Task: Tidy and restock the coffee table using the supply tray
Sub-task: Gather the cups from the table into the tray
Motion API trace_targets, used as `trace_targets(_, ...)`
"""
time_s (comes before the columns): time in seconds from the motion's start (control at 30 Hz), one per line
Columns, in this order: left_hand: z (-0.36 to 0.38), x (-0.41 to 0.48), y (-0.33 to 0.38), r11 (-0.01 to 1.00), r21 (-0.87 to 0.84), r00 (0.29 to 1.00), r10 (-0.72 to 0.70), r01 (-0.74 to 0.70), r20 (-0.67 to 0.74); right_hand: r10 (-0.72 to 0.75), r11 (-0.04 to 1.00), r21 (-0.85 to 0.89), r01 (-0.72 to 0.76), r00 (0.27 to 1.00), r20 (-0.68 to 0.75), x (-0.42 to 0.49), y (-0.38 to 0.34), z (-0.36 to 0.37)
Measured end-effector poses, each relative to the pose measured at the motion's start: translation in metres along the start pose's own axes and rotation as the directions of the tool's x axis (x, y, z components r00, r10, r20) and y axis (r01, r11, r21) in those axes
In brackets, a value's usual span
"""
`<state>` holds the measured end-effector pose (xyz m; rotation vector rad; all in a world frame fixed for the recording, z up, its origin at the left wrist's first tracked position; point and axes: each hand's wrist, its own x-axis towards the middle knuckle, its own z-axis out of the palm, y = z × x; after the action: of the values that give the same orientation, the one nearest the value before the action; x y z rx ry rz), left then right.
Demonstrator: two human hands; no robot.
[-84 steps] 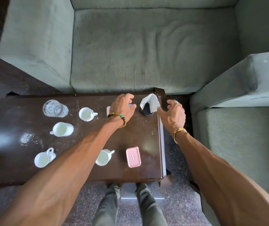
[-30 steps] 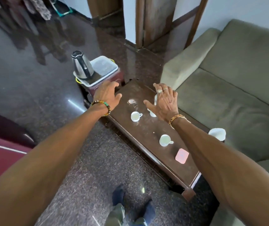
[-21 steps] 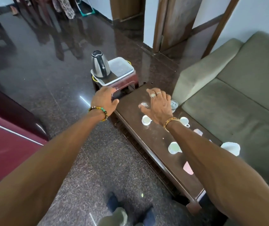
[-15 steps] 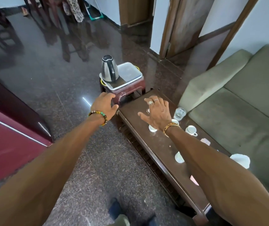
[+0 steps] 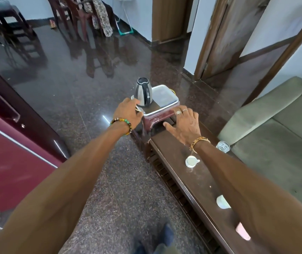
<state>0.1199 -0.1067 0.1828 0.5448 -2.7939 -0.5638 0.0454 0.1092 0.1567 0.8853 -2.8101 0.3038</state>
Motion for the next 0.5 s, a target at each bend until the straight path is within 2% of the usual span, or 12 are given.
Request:
trace_targets(0.3, 0.049, 0.082, 0.028, 0.993, 0.057, 0.986, 0.096, -0.105, 0.137, 0.160, 0.984, 0.069, -0.162, 0.987, 0.027, 0.052, 0.067, 0.040)
trace_targets(0.5, 0.076, 0.150, 0.071, 0.985, 0.042, 0.975, 0.160, -0.168, 0.155, 0.297, 0.950, 0.099, -0.297, 0.955, 0.011, 0.082, 0.126, 0.033)
